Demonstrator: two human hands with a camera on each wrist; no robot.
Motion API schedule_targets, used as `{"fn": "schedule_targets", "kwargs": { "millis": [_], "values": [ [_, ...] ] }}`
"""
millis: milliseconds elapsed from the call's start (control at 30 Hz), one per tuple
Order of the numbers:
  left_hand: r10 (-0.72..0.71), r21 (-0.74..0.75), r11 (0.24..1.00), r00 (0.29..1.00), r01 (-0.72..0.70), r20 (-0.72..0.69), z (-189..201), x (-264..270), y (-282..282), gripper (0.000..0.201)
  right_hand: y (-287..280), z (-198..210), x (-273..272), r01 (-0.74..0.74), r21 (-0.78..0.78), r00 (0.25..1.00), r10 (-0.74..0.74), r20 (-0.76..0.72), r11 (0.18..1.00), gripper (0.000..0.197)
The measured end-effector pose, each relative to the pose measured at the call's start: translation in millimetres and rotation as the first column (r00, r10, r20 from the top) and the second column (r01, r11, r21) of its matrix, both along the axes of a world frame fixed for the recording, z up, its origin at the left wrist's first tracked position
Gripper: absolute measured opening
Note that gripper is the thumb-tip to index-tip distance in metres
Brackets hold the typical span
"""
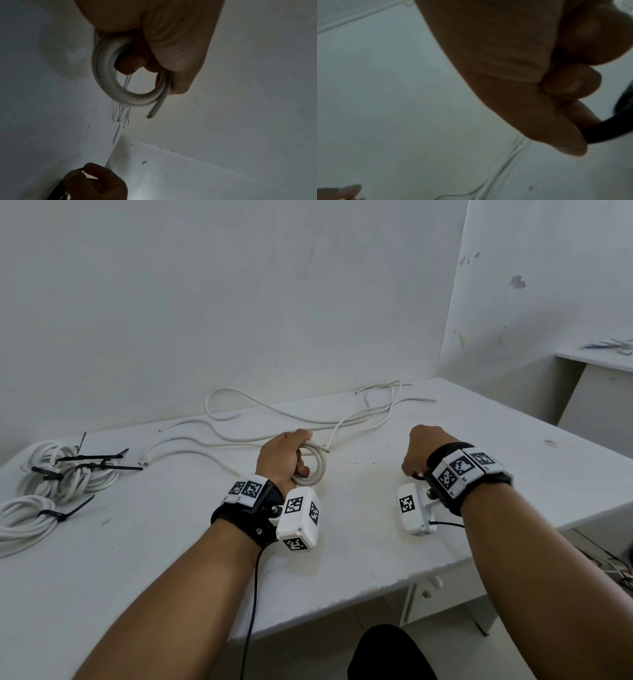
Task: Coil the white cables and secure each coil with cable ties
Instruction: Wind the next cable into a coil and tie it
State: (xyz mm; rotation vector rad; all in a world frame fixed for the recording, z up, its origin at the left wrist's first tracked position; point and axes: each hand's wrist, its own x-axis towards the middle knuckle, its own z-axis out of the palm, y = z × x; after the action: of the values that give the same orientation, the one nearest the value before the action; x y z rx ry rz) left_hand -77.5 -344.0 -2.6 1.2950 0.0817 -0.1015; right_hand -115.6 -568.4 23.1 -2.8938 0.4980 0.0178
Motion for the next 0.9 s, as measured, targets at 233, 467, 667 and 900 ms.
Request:
{"fn": "schedule_targets", "kwargs": {
  "millis": [233, 467, 667, 900],
  "values": [
    [0.039, 0.019, 0.999, 0.998, -0.040, 0.055, 11.3, 6.0, 33.3, 0.028, 27.4, 21.5, 8.3, -0.089, 0.121, 0.984, 0.069, 0.165, 0.989, 0.011],
    [0.167, -0.025, 0.986, 0.984, -0.165, 0.069, 16.8, 10.1, 101.9, 0.033, 79.4, 16.6, 39.8, -0.202, 0.529, 0.968, 0.086, 0.235, 0.824, 0.032],
    [0.236, -0.063, 0.970, 0.972, -0.235, 0.000, 1.2, 5.8, 148.3, 0.032, 152.9, 0.9, 68.2, -0.299, 0.676, 0.953, 0.169, 0.253, 0.674, 0.020],
    [0.053, 0.042, 0.998, 0.988, -0.048, -0.147, -7.1, 10.2, 169.2, 0.015, 212.8, -15.5, 70.6, -0.598, 0.698, 0.789, 0.439, 0.429, 0.394, 0.022]
  ]
}}
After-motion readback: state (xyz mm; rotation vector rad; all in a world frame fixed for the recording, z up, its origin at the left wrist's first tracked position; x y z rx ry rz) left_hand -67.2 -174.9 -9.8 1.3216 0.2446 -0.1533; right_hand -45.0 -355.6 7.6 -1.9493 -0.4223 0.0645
